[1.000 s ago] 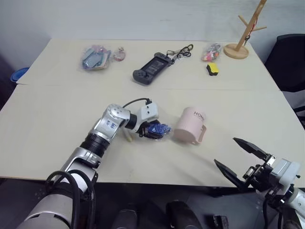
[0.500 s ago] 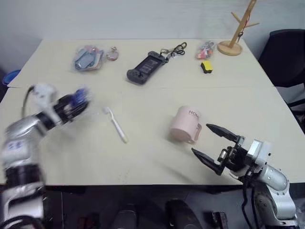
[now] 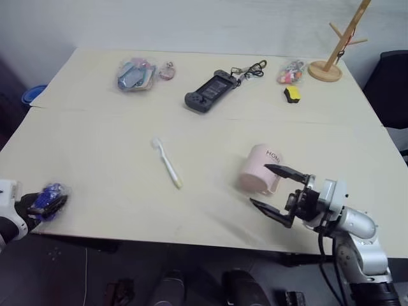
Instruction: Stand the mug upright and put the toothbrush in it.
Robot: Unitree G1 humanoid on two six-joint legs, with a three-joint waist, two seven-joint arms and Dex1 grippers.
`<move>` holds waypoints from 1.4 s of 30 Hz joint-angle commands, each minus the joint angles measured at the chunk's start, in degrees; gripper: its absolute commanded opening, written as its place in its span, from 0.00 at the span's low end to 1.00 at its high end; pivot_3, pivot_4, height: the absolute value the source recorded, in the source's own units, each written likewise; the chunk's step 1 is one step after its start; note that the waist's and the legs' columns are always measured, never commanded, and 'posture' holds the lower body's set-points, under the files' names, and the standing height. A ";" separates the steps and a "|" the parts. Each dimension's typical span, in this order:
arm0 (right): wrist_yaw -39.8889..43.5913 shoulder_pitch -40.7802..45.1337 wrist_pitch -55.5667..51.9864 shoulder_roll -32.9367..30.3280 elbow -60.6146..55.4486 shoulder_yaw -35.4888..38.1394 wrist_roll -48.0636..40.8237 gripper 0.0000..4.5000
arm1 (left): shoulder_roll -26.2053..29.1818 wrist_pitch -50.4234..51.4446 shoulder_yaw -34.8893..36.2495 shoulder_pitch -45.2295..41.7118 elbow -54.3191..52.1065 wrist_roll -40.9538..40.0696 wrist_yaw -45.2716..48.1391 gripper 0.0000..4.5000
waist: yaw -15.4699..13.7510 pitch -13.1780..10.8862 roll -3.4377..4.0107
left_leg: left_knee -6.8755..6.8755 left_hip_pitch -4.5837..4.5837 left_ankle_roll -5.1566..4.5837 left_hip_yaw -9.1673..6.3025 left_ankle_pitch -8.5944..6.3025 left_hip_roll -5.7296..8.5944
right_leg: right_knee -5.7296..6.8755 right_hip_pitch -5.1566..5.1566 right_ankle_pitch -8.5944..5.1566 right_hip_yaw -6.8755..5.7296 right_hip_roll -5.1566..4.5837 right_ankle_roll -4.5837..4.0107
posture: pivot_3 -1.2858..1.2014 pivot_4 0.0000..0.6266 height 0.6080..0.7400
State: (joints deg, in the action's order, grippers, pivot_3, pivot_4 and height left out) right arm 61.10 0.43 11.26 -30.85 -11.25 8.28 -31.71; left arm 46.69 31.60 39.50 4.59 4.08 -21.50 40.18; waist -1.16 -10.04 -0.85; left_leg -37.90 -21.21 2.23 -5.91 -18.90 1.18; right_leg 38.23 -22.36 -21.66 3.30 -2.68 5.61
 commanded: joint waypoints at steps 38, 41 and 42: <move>-64.77 33.33 -97.43 2.39 3.73 1.97 -20.51 0.71 | -2.17 -10.48 -24.75 -11.20 -26.43 -11.95 18.43 1.00 | 3.84 0.09 0.19 | 0.25 -0.02 -0.02 0.21 0.10 -0.11 | 0.00 -0.17 0.07 0.17 0.18 -0.06 | 0.52 0.24 1.00; -63.21 35.38 -98.10 3.33 6.31 2.20 -18.09 0.49 | -2.03 -10.99 -24.05 -9.48 -26.42 -11.69 18.37 1.00 | 4.34 0.09 0.19 | 0.35 0.00 0.00 0.20 0.11 -0.14 | 0.02 -0.20 0.07 0.16 0.19 -0.06 | 0.52 0.24 1.00; -62.82 35.88 -98.83 3.92 6.86 3.01 -17.76 0.40 | -2.00 -11.26 -23.73 -8.97 -26.30 -11.58 18.30 1.00 | 4.36 0.09 0.20 | 0.37 -0.01 0.00 0.20 0.11 -0.14 | 0.00 -0.21 0.07 0.15 0.19 -0.06 | 0.52 0.24 1.00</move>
State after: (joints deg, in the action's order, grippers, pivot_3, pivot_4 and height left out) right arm -3.01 36.58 -85.59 -28.22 -5.94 11.58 -50.00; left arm 44.48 21.17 13.77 -4.93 -20.61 -32.33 58.77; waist 3.20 -9.95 -0.66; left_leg -37.52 -21.23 2.23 -5.71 -18.79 1.04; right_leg 38.22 -22.57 -21.59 3.46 -2.49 5.55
